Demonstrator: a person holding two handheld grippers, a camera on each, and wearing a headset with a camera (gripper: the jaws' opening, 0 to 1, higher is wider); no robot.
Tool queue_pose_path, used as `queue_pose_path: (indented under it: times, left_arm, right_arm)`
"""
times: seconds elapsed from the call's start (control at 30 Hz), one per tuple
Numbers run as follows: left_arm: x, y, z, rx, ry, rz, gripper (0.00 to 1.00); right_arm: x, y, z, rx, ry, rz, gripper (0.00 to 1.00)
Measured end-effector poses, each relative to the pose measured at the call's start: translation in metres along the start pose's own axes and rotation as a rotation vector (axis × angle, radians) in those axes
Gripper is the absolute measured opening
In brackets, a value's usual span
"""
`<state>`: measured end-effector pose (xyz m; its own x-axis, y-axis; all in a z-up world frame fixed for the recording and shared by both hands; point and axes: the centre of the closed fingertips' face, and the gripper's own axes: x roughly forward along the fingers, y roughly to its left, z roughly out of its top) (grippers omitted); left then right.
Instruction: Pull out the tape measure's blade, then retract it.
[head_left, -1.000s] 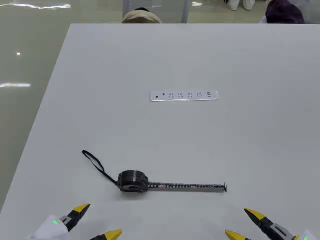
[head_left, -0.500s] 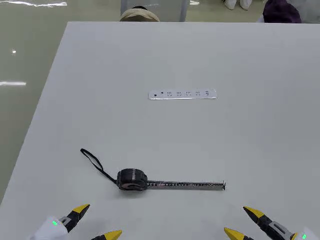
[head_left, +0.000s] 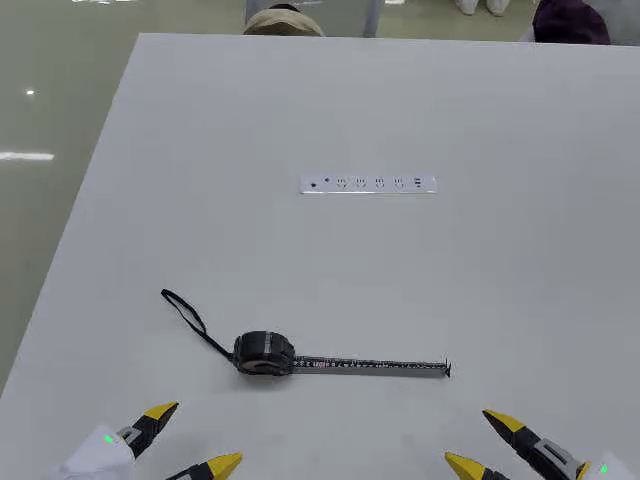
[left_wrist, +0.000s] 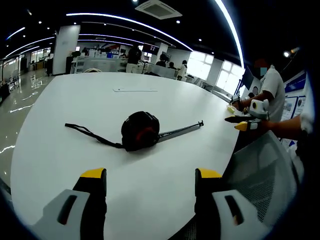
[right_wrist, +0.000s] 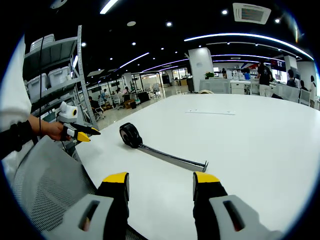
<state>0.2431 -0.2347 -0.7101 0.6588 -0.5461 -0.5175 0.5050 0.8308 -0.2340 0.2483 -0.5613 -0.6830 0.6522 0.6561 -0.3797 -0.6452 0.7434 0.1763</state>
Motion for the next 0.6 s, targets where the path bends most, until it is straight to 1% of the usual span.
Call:
queue_pose_path:
  times: [0.1,0.23,0.43,0.6]
  left_arm:
    - [-0.0007,-0.0025,0.0007,-0.003,0.003,0.002,0.7]
    - [-0.0012,-0.0029,0.0029,0.001,0.002,0.005,0.7]
    - [0.0019,-0.005,0.0017,-0.004,0.007,0.006,0.7]
    - [0.0041,-0.0058,0.0034,-0.004,0.005,0.004,0.7]
  right_arm:
    - [0.001,-0.0009,-0.0006,-0.002,0.003,0.005,0.51]
    - [0.0025,-0.0024,-0.0007,-0.002,0.001,0.008,0.51]
    - [0.0034,-0.0041,0.0008,-0.004,0.001,0.013,0.51]
    - [0.0031,-0.0053,-0.001,-0.004,0.006,0.016,0.51]
